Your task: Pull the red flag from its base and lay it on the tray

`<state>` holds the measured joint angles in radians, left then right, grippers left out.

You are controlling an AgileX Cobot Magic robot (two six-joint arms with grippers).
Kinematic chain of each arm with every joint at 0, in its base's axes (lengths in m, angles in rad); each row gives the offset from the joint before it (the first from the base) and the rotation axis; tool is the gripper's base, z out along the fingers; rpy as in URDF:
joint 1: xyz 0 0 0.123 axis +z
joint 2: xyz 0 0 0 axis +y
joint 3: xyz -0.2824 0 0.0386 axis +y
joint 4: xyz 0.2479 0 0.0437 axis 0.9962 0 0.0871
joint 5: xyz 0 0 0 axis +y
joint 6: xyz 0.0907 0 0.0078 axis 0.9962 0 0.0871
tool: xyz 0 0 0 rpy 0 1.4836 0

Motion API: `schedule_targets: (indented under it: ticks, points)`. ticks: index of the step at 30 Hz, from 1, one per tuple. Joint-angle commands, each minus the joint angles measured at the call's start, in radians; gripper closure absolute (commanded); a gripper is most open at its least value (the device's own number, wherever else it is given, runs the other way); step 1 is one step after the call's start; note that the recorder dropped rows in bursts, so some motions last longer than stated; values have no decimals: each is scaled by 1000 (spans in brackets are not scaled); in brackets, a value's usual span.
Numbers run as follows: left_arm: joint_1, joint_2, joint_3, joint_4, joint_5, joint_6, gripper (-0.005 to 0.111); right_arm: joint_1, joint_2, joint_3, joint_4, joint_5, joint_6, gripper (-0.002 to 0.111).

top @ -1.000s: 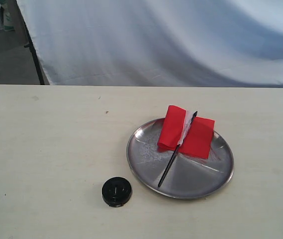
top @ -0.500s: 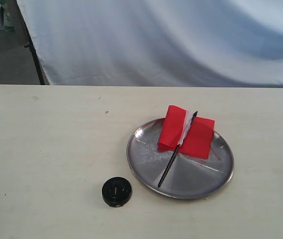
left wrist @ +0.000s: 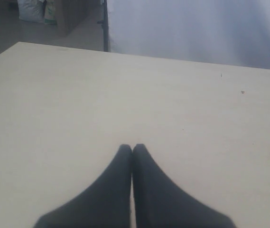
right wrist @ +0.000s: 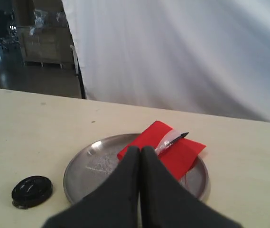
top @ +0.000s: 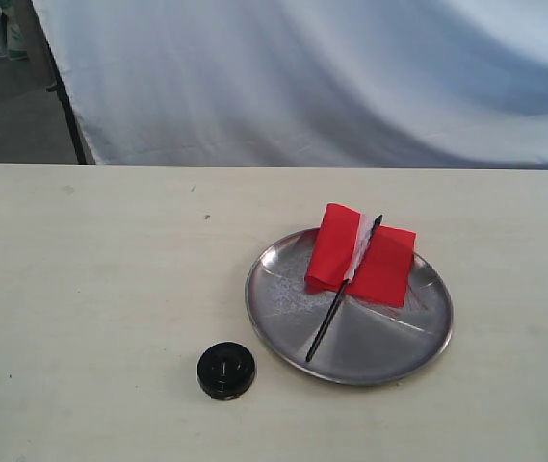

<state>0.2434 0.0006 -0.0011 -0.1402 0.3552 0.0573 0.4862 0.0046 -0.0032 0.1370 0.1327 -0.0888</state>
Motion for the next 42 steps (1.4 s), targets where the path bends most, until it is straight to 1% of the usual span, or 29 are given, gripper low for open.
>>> schedule_targets:
  ticks: [1,6,13,16,21,24,42]
  points:
    - [1,-1,1,8,-3,-5,107,4,-5,3,-1,69,-5,108]
    - [1,-1,1,8,-3,-5,107,4,-5,3,-17,195,-29,108]
    - [1,-1,1,8,-3,-5,107,-1,-5,3,-17,197,-63,108]
    - [1,-1,1,8,-3,-5,107,-52,-5,3,-17,197,-67,108]
    - [1,-1,1,8,-3,-5,107,-193,-5,3,4,208,-65,108]
    - [1,-1,1,8,-3,-5,107,-234,-5,3,11,212,-54,108]
    - [1,-1,1,8,-3,-5,107,-239,-5,3,11,212,-58,108]
